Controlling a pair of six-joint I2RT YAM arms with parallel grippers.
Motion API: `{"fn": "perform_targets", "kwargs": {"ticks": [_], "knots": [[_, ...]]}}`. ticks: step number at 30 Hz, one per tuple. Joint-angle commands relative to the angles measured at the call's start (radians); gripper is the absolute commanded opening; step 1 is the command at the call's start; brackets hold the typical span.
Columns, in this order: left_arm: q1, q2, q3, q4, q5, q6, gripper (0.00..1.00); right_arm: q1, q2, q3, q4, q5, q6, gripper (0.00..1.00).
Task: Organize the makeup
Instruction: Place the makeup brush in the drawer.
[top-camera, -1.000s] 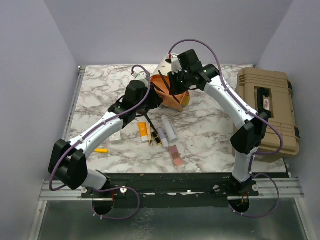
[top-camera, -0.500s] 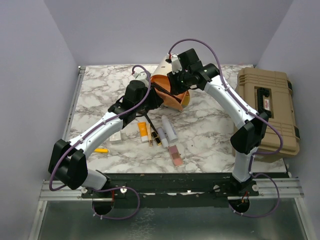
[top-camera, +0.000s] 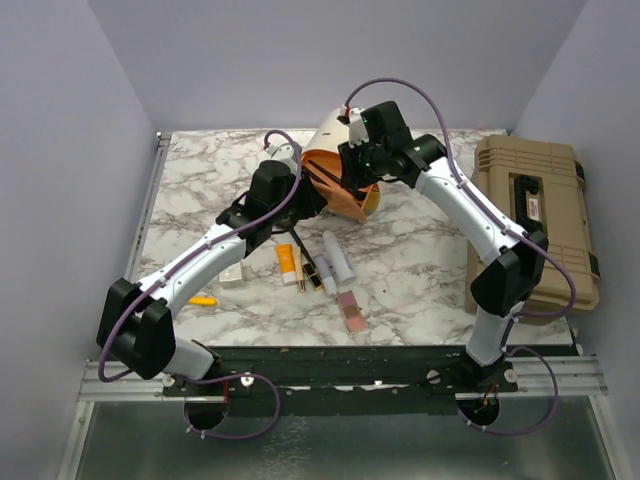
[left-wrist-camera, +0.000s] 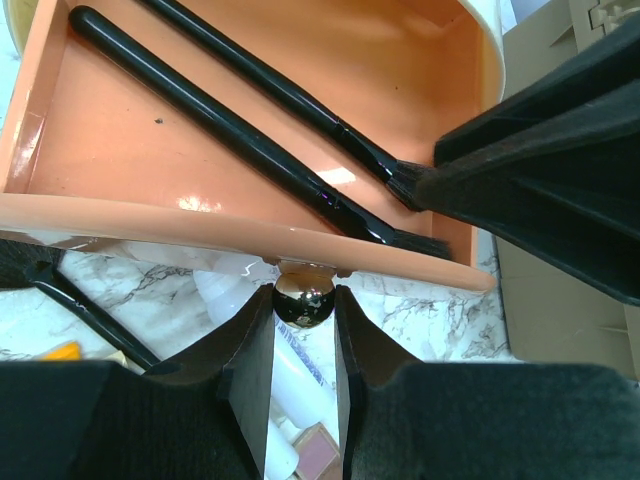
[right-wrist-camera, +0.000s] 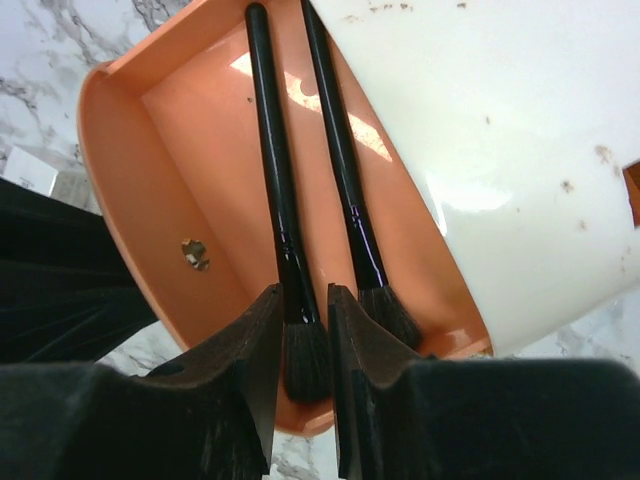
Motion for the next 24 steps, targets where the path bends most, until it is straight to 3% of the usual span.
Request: {"fn": "perform_targets", "kwargs": {"ticks": [1, 6, 11, 24], "knots": [[-0.003, -0.035, 0.018, 0.014, 0.027, -0.001, 0.16, 0.004, -0.099, -0.056, 0.119, 0.000, 0.058, 0.30], [-0.003, -0.056, -0.001, 0.014, -0.031, 0.000, 0.43, 0.003, -0.204, -0.186, 0.258, -0.009, 0.095, 0.31], [-0.002, -0.053, 0.009, 0.017, -0.032, -0.005, 0.58, 0.004, -0.282, -0.280, 0.365, -0.062, 0.145, 0.33], [-0.003, -0.123, -0.042, 0.030, -0.022, 0.045, 0.80, 0.004, -0.403, -0.432, 0.485, 0.083, 0.217, 0.37]]}}
